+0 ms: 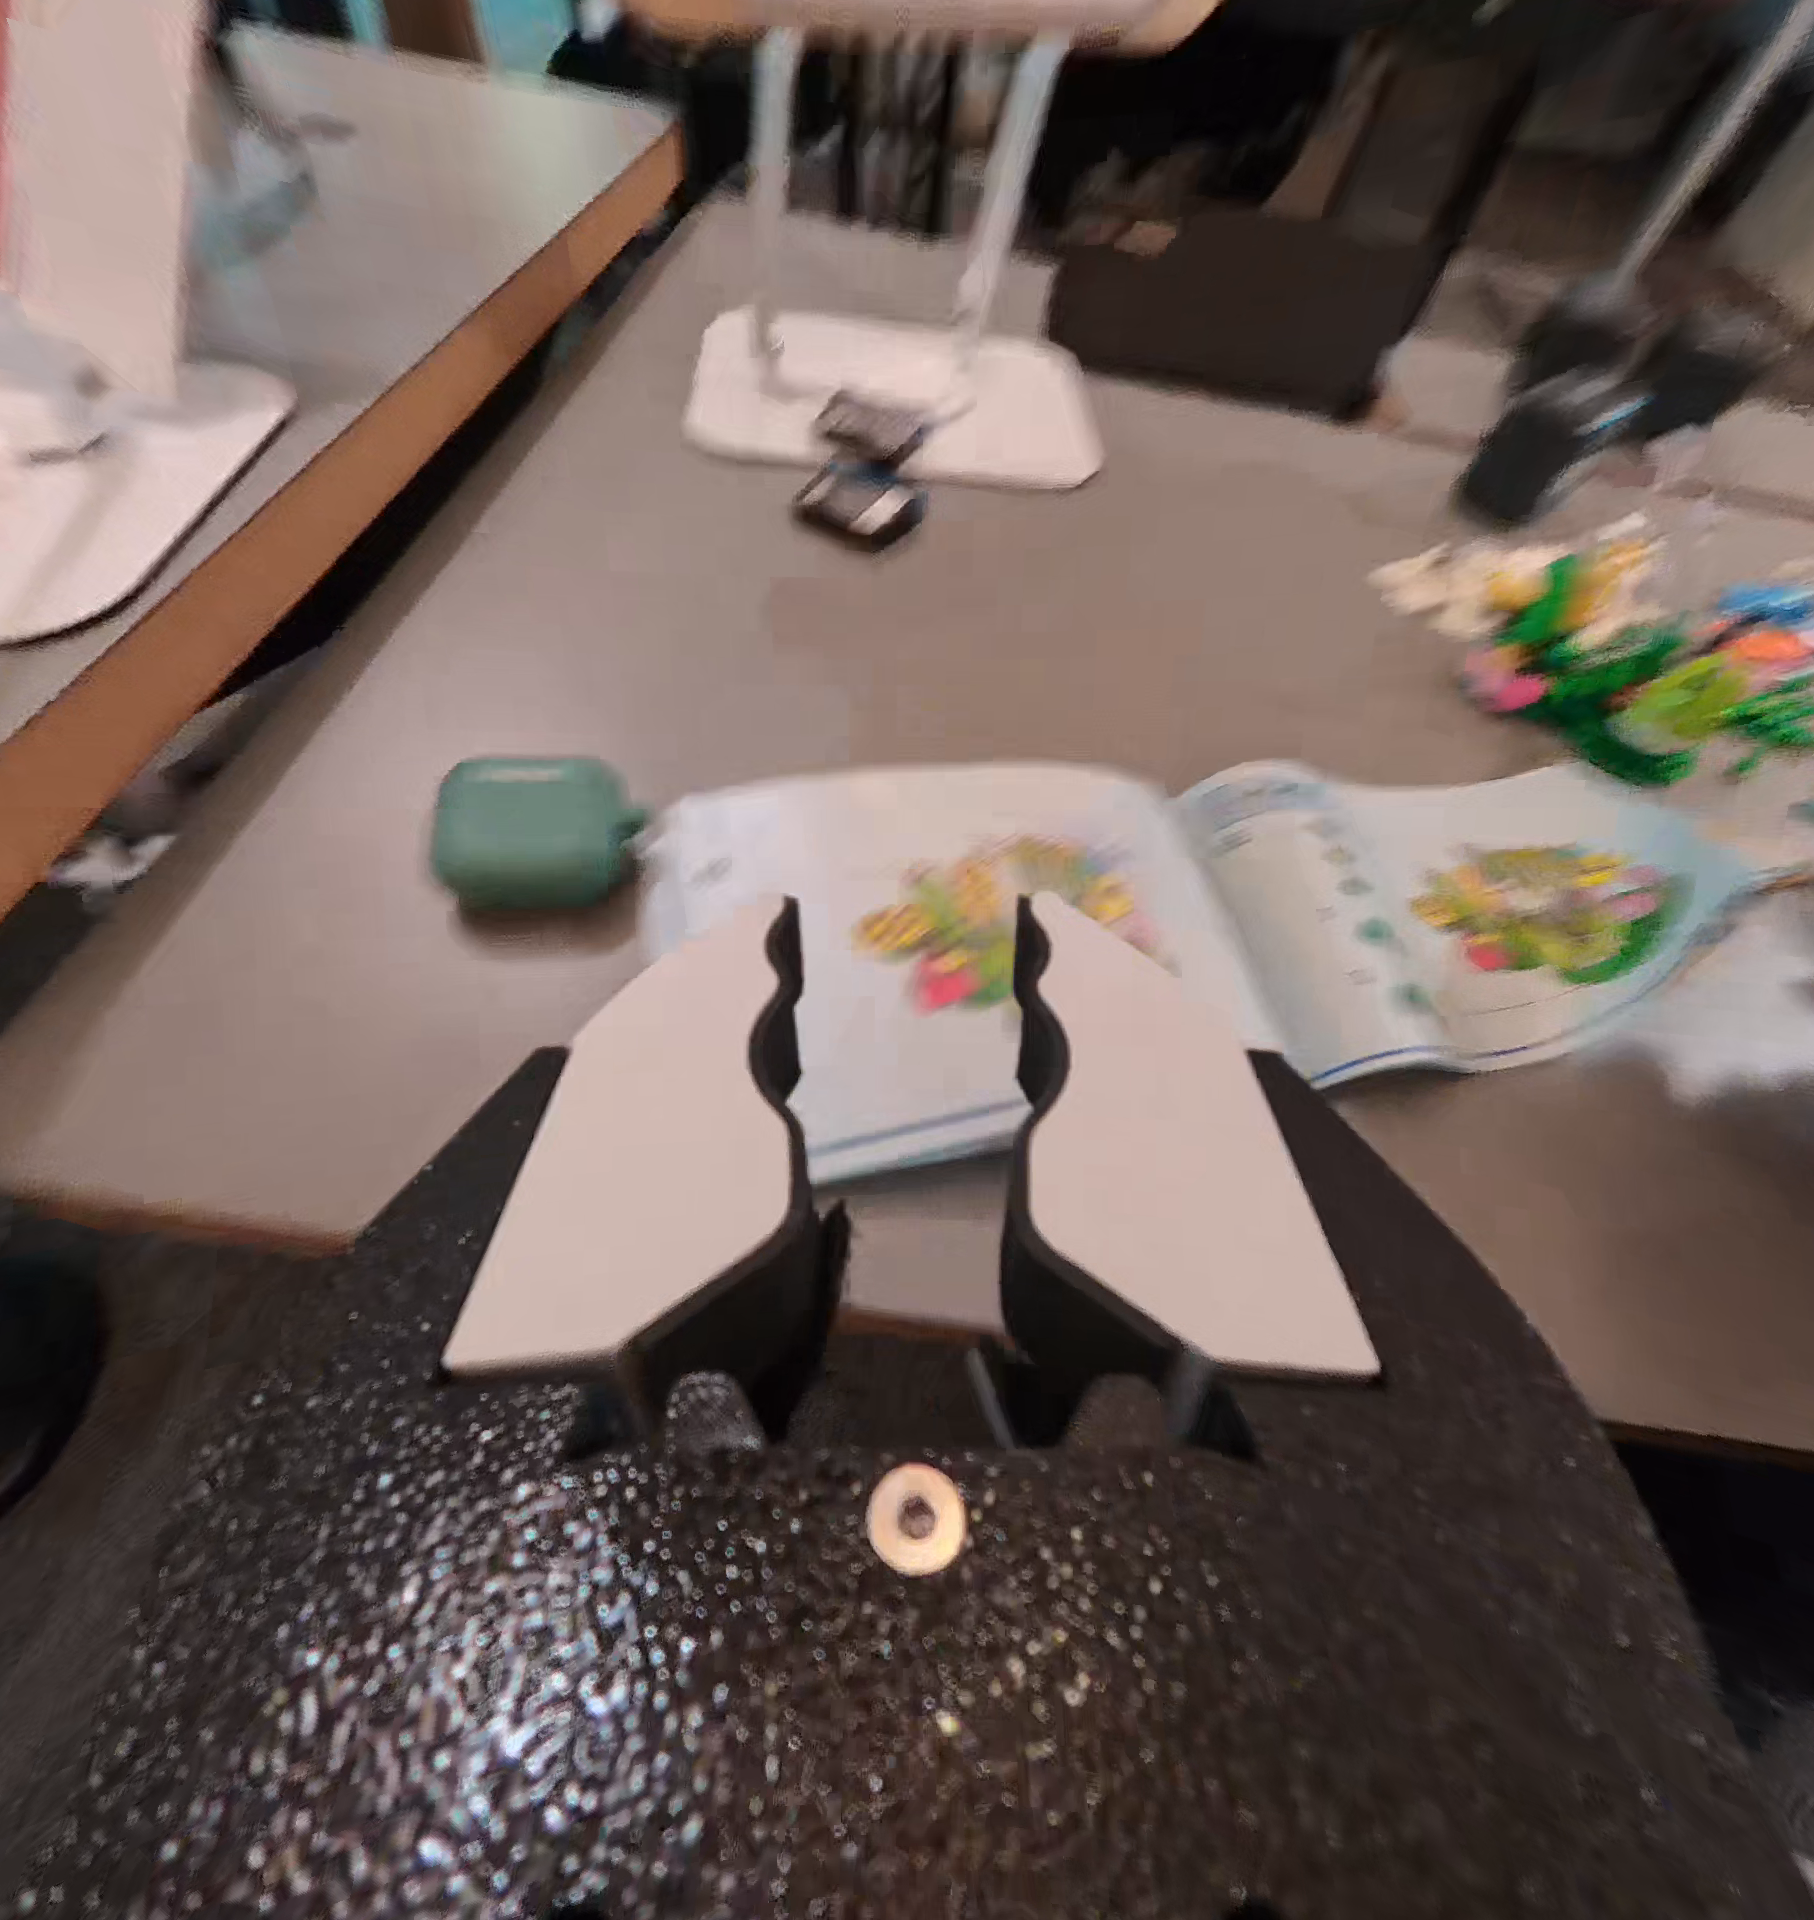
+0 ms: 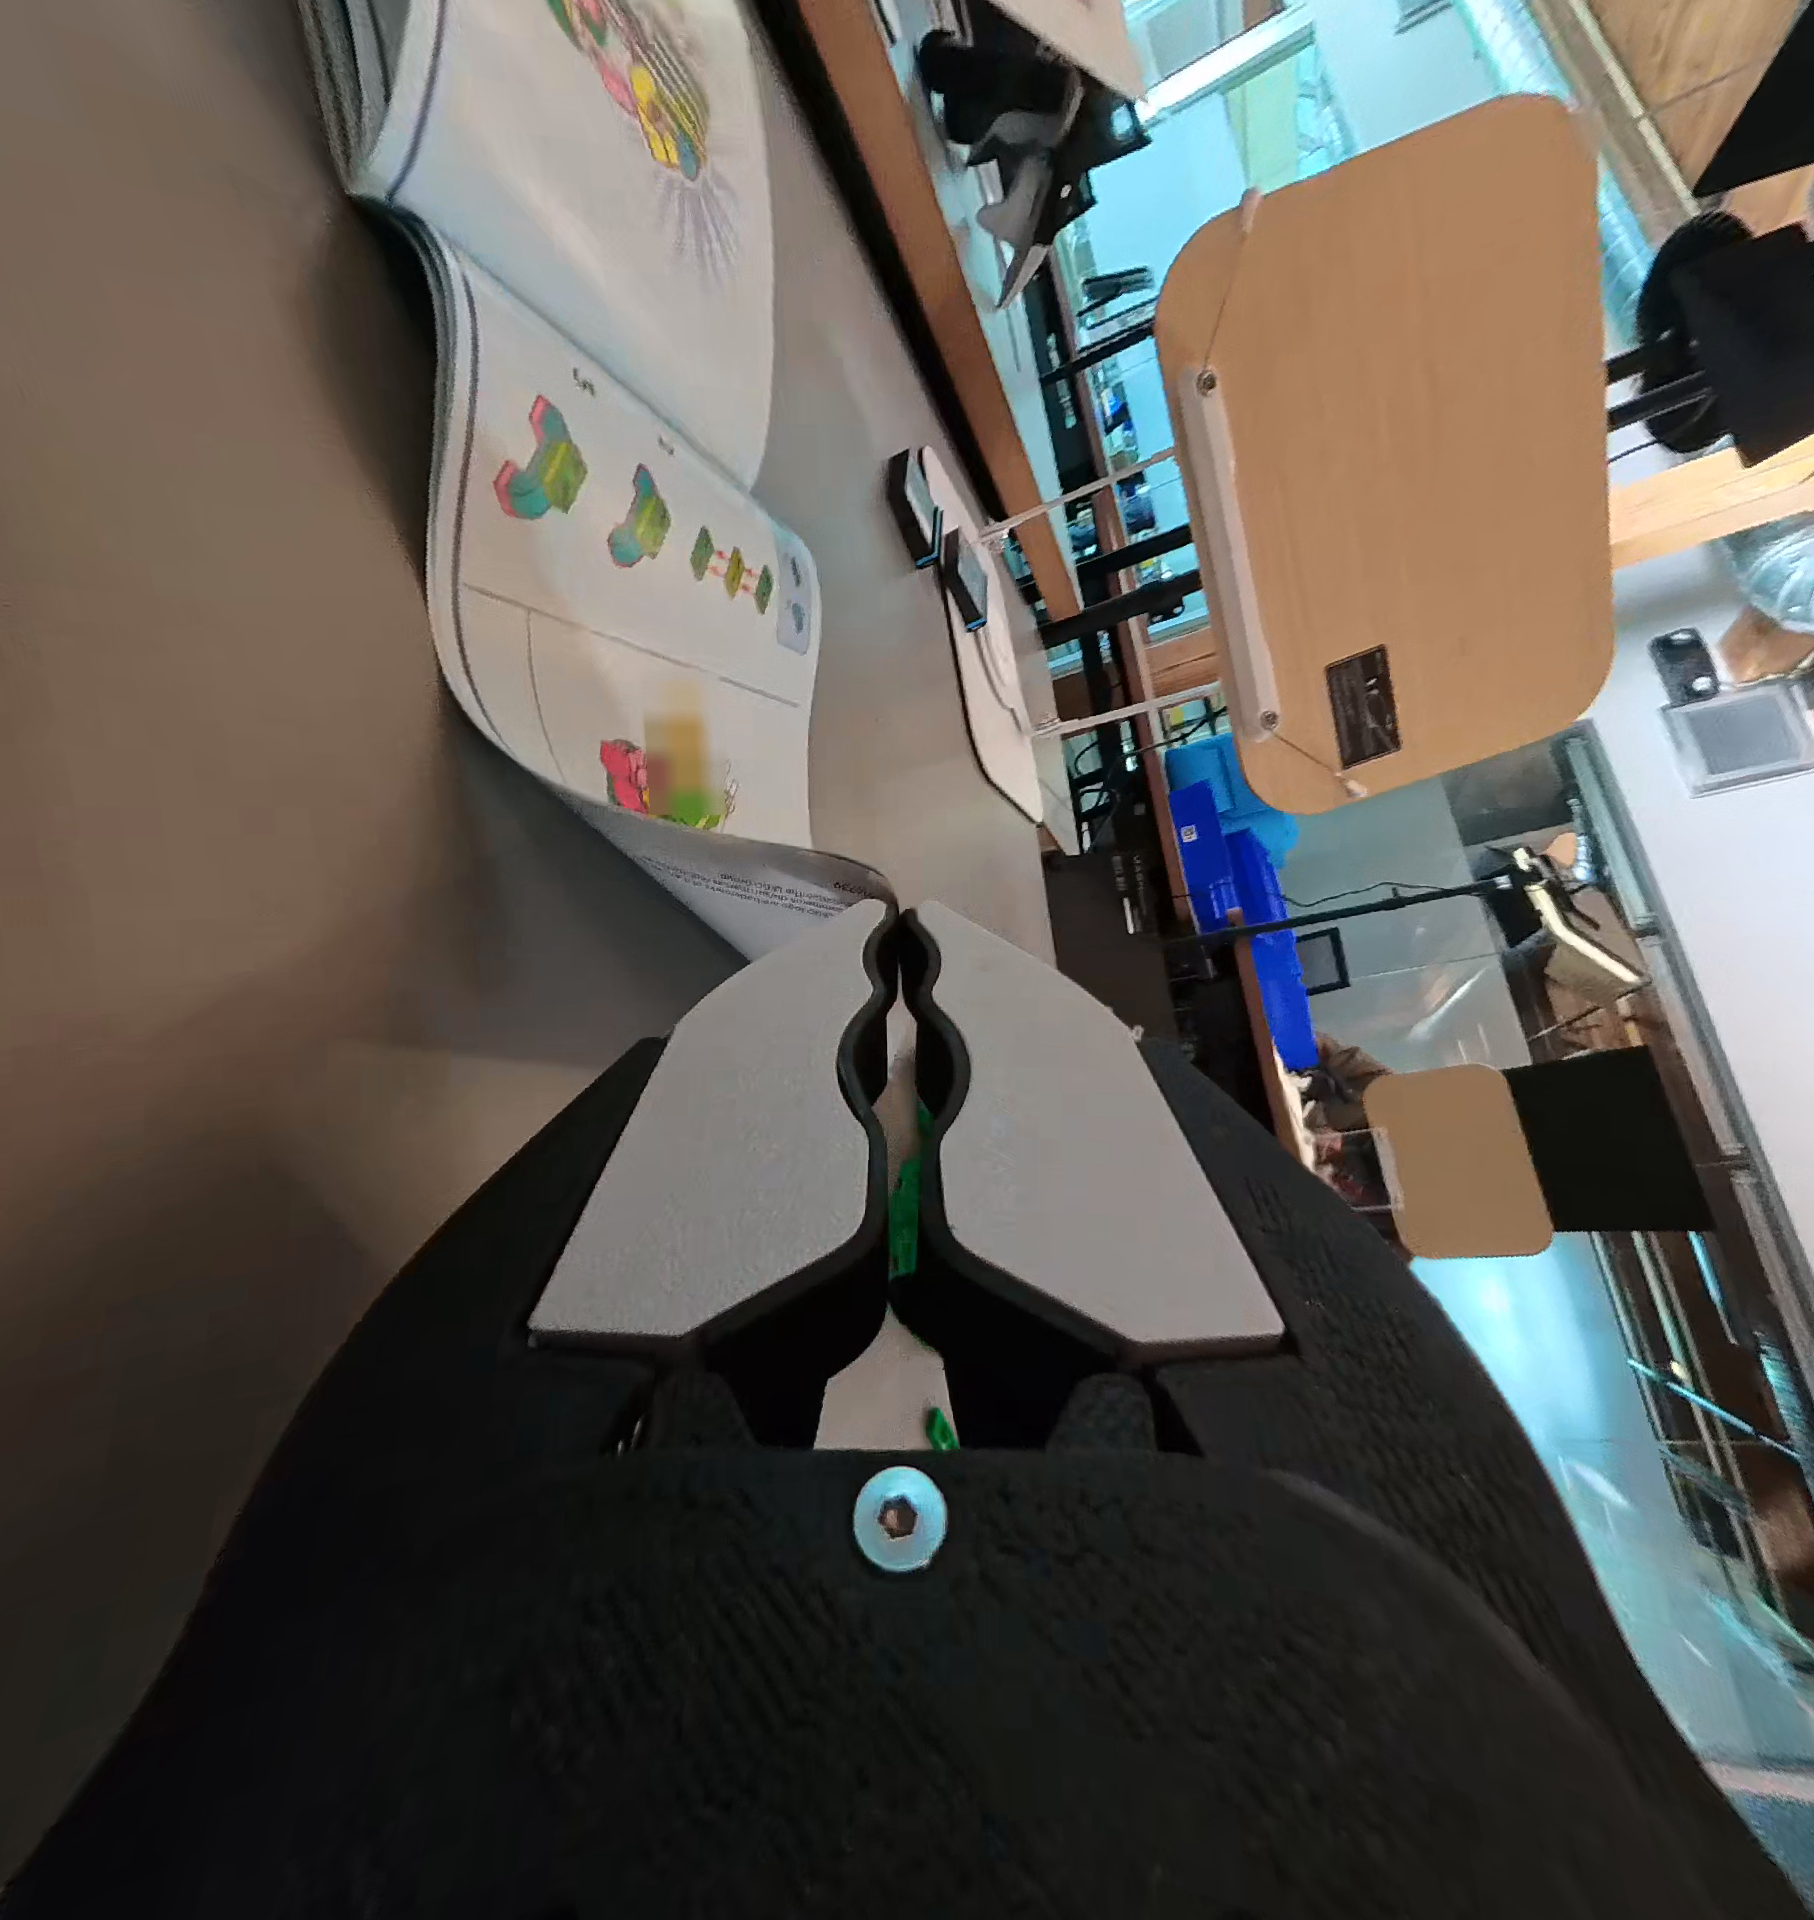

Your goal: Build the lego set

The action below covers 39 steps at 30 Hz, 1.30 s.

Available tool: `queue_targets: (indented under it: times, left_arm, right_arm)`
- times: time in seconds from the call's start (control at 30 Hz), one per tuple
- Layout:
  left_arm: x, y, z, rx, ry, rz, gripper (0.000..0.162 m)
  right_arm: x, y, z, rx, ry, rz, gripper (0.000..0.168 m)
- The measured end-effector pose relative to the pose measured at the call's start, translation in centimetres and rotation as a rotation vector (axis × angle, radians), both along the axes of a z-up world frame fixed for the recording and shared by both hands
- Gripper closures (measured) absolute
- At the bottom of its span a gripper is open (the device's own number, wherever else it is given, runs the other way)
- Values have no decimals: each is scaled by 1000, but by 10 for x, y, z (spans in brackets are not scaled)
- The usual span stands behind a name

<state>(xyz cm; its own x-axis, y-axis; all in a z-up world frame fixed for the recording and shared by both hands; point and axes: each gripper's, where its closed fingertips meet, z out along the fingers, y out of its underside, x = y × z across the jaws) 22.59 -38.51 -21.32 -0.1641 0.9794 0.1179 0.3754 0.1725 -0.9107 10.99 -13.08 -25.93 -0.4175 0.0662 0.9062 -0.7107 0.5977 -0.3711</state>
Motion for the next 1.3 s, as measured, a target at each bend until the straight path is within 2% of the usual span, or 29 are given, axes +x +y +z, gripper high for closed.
queue_targets:
  times: [0.07,0.1,0.17,0.27,0.3,0.37,0.47,0.57,0.7,1.0,1.13,1.2,1.3]
  left_arm:
    - [-18,49,11,59,86,-169,138]
    - [-27,75,3,70,50,-255,141]
    - [-40,113,-32,13,-114,-365,141]
    - [-54,143,-68,-53,-227,-430,138]
    - [-58,151,-74,-36,-231,-446,139]
    - [-62,164,-80,7,-232,-472,142]
    - [-67,165,-86,1,-247,-468,147]
    - [-73,162,-88,7,-256,-458,153]
    - [-84,159,-91,8,-280,-445,162]
    - [-105,173,-100,-11,-315,-495,160]
    - [-102,182,-82,-28,-234,-537,152]
    - [-94,171,-70,-65,-187,-505,149]
    - [-76,125,-50,-110,-122,-351,149]
  right_arm:
    - [-3,1,-3,16,-7,-23,168]
    - [-5,2,-3,20,-9,-39,168]
    - [-10,4,-3,18,-16,-81,168]
    - [-21,9,11,-72,1,-158,168]
    - [-23,11,16,-114,-22,-177,168]
    - [-30,16,24,-200,-107,-220,158]
    - [-42,26,36,-325,-191,-283,145]
    - [-44,29,45,-395,-225,-286,145]
    - [-44,27,42,-370,-205,-294,147]
    - [-44,24,36,-367,-239,-298,149]
    - [-44,23,36,-380,-254,-291,150]
    - [-43,20,36,-391,-266,-276,150]
    - [-42,14,37,-410,-286,-254,150]
